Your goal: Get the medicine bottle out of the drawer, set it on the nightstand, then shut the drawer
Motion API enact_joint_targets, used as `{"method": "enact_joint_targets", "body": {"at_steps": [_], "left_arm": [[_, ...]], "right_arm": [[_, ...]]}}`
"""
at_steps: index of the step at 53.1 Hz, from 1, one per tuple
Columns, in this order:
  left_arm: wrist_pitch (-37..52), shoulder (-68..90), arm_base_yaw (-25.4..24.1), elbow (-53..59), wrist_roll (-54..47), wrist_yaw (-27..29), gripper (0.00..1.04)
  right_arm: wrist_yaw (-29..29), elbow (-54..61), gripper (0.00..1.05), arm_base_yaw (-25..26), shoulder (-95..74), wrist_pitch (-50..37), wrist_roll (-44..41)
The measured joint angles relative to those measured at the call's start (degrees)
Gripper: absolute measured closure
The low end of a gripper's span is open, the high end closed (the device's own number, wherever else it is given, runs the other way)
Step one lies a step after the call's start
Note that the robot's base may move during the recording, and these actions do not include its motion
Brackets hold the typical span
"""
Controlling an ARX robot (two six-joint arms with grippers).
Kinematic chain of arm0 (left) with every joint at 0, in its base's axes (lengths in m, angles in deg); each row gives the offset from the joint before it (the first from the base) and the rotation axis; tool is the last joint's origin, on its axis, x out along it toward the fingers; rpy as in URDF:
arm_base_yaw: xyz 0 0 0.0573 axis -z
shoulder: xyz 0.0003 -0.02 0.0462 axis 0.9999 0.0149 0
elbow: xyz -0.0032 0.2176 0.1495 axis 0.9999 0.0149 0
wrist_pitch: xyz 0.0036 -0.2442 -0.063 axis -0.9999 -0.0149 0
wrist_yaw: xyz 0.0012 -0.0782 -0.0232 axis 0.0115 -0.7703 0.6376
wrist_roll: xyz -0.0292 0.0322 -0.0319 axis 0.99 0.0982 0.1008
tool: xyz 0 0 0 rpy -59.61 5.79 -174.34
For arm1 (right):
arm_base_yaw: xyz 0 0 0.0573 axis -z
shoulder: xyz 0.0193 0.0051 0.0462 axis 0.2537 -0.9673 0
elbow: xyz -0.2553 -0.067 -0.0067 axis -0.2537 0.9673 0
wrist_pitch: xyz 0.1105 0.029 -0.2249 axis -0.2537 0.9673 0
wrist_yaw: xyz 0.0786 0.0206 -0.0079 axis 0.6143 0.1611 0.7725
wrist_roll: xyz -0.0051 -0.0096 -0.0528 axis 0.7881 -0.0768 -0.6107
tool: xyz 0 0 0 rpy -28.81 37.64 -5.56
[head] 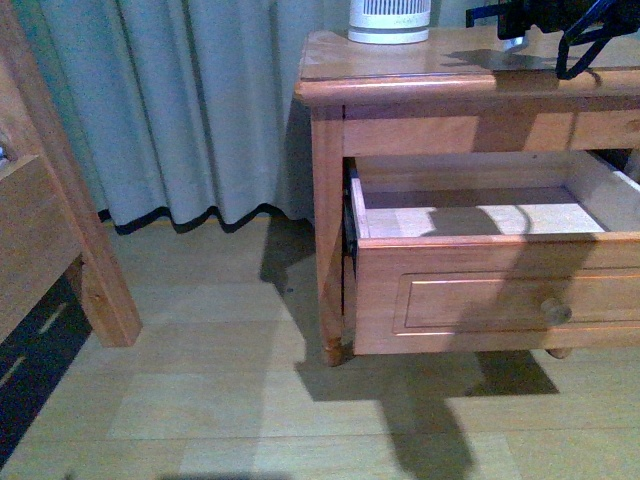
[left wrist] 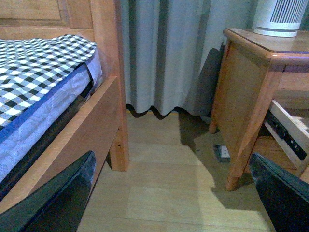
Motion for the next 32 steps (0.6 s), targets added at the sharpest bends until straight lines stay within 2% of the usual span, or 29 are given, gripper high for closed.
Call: {"method": "enact_joint_targets", "body": {"at_steps": [23,30,32], "left_arm": [[0.0,0.0,0.0,0.0,0.0,0.0,0.07],[0.0,0.0,0.0,0.0,0.0,0.0,0.07],[0.0,0.0,0.0,0.0,0.0,0.0,0.07]], "right_arm": [[1.6,4.7,0.80,0.0,0.0,-8.9,-0.8],[2.1,7.0,0.54,0.0,0.1,-11.3,-0.8],[2.2,7.6,0.50,0.0,0.2,-11.6,-0.8]]}}
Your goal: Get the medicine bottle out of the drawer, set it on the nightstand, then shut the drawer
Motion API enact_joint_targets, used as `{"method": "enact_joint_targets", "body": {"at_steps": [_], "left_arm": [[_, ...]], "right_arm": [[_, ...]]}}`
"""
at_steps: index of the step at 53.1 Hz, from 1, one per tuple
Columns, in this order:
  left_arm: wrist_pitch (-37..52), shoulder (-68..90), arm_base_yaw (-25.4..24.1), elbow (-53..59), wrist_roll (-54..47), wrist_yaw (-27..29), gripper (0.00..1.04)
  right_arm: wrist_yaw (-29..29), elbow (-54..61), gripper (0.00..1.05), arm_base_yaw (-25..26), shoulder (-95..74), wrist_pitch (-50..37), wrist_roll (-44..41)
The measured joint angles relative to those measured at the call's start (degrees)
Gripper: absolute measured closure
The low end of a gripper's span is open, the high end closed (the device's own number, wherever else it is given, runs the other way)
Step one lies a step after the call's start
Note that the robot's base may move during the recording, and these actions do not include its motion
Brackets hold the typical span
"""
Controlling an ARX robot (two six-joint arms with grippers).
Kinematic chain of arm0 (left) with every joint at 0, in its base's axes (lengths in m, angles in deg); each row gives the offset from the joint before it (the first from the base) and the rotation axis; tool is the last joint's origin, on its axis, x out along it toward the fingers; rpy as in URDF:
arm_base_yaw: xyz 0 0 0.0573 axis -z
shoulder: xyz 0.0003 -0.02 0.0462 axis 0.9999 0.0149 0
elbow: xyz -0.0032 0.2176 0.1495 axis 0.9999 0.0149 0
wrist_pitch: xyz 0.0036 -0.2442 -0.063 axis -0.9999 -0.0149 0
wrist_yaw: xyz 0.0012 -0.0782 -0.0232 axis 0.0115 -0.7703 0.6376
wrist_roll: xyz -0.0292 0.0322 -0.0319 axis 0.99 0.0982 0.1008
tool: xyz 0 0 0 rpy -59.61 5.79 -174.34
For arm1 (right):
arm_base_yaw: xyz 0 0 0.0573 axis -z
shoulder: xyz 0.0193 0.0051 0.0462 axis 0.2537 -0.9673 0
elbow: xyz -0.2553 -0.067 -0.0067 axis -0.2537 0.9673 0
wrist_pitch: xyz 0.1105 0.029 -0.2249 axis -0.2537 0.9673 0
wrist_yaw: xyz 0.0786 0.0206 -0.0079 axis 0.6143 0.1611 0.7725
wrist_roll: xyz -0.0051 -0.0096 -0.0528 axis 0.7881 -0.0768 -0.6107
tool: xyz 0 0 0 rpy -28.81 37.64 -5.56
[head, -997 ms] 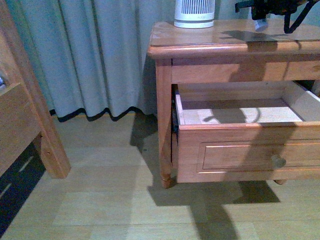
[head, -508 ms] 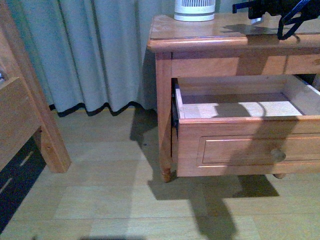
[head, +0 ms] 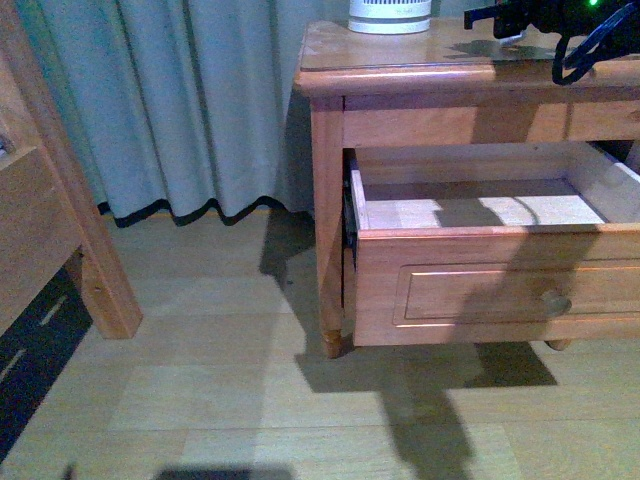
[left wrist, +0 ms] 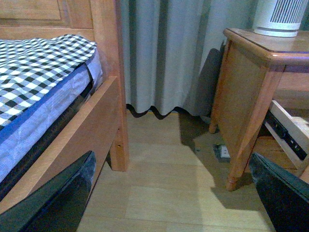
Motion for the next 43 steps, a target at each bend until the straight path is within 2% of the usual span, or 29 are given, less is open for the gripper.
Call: {"method": "enact_joint_targets", "body": {"at_steps": [11,16,34,41,43], "left_arm": [[0.0,0.0,0.0,0.0,0.0,0.0,0.07],[0.0,0.0,0.0,0.0,0.0,0.0,0.07],[0.0,0.0,0.0,0.0,0.0,0.0,0.07],[0.0,0.0,0.0,0.0,0.0,0.0,0.07],[0.0,0.0,0.0,0.0,0.0,0.0,0.07]], "right_arm": [[1.0,6.1,0.16,0.0,3.4,-3.2,1.1],[1.7,9.0,0.05,0.1,6.4,-4.6,1.9],[2.7,26.7,0.07,1.6,22.4,-7.3,7.3],[1.4,34.9,0.07,1.9,29.4,0.5,10.3],[1.3,37.1,0.10,1.9,31.1,3.0,11.4]]}}
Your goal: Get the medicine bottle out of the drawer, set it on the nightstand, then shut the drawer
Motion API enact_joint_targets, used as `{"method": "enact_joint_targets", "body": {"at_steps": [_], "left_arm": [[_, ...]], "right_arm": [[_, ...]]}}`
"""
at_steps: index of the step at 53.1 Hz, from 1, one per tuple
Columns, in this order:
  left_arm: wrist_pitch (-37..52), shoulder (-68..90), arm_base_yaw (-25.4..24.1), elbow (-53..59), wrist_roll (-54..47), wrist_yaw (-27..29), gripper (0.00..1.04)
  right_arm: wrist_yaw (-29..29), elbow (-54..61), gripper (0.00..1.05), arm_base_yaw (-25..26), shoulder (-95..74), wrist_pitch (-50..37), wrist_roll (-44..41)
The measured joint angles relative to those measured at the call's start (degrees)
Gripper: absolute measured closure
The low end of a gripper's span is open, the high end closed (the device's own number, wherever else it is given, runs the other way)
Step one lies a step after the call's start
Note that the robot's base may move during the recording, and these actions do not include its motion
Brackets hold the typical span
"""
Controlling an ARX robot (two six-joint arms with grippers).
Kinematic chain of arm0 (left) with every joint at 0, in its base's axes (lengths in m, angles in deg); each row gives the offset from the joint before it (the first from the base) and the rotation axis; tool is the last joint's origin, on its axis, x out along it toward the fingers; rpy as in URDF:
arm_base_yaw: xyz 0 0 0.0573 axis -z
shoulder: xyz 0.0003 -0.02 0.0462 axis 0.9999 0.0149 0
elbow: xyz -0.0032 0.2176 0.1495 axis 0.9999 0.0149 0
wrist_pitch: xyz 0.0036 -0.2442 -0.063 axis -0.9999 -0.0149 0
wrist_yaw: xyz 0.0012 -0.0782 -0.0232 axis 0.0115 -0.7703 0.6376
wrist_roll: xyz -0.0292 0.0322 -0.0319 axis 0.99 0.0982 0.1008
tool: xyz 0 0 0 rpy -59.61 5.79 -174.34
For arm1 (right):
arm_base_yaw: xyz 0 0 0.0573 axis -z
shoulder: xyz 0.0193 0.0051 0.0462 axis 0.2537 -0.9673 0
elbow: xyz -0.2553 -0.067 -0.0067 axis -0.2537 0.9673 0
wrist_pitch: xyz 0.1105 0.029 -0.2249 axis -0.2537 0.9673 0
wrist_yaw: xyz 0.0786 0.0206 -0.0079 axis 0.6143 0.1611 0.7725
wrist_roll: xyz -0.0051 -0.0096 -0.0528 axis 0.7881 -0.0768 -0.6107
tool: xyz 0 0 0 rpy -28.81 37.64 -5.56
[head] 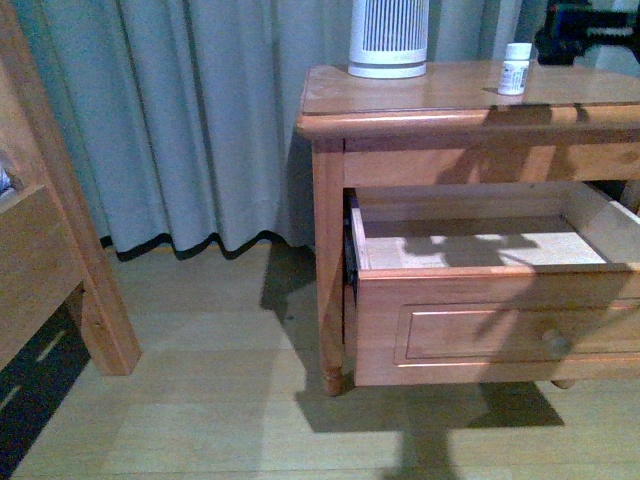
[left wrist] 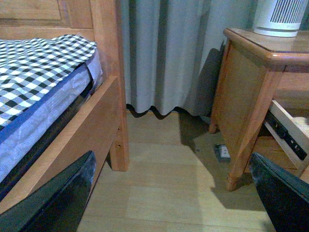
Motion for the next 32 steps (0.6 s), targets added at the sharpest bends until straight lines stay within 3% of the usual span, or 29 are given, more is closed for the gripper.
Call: {"method": "enact_joint_targets", "body": {"at_steps": [11,20,32], "left_arm": [[0.0,0.0,0.0,0.0,0.0,0.0,0.07],[0.0,0.0,0.0,0.0,0.0,0.0,0.07],[0.0,0.0,0.0,0.0,0.0,0.0,0.07]], "right_arm": [[0.7,15.1,0.40,-0.5,10.0,8.9,4.3],[0.7,29.4,0.68,-1.5,15.9,5.7,5.7],[-1.4,41.4,1.02,-1.8,11.3,-0.1,6.3]]}}
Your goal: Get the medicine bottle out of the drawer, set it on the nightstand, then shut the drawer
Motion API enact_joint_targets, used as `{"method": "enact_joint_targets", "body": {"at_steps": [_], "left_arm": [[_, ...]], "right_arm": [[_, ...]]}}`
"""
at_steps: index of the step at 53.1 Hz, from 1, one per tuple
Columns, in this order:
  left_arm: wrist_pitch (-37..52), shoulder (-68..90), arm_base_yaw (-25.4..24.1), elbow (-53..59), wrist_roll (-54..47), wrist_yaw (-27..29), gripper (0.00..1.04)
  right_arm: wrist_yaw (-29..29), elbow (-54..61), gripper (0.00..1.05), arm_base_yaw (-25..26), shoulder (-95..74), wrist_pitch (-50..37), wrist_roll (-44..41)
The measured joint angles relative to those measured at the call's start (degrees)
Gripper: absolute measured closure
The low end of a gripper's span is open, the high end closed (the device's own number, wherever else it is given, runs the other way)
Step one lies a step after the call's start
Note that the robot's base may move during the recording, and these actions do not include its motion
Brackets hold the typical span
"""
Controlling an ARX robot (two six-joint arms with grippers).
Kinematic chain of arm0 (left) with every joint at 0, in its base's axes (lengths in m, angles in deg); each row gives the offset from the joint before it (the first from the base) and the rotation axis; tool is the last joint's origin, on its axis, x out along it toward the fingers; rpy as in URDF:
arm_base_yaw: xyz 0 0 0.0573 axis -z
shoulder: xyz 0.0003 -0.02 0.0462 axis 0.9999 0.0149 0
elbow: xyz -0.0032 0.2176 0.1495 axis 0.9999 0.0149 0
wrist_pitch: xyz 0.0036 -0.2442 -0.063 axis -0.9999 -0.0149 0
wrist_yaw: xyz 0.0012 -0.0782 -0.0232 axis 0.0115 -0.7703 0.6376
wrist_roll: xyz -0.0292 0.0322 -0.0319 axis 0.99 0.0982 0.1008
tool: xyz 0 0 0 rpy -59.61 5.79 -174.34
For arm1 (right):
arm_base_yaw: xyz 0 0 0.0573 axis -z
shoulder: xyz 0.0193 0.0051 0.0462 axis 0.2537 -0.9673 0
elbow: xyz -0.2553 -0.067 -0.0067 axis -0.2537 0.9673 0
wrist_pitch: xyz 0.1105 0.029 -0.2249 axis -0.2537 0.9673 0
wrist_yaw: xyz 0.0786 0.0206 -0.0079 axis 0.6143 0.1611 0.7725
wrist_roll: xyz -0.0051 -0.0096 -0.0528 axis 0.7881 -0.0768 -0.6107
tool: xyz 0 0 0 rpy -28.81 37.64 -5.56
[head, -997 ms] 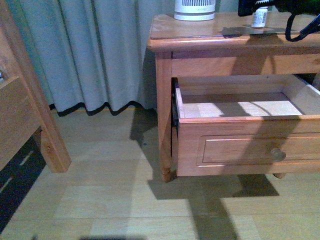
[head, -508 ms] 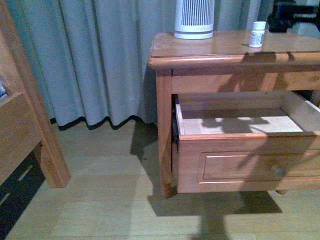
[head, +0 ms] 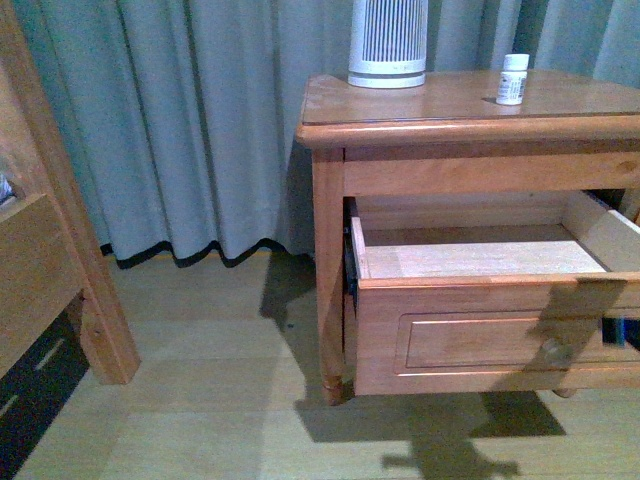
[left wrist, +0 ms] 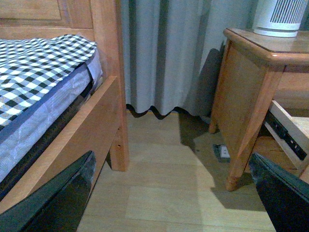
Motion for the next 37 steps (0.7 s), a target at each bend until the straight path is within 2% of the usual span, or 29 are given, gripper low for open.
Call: {"method": "enact_joint_targets", "body": {"at_steps": [17,37], "left_arm": [[0.0,0.0,0.0,0.0,0.0,0.0,0.07],[0.0,0.0,0.0,0.0,0.0,0.0,0.07]], "right_arm": [[-3.0,-3.7,1.02,0.1,-11.4,-10.6,-2.5],[-6.2,-23.2,1.02,0.0,-25.5,-14.8,-10.4]]}}
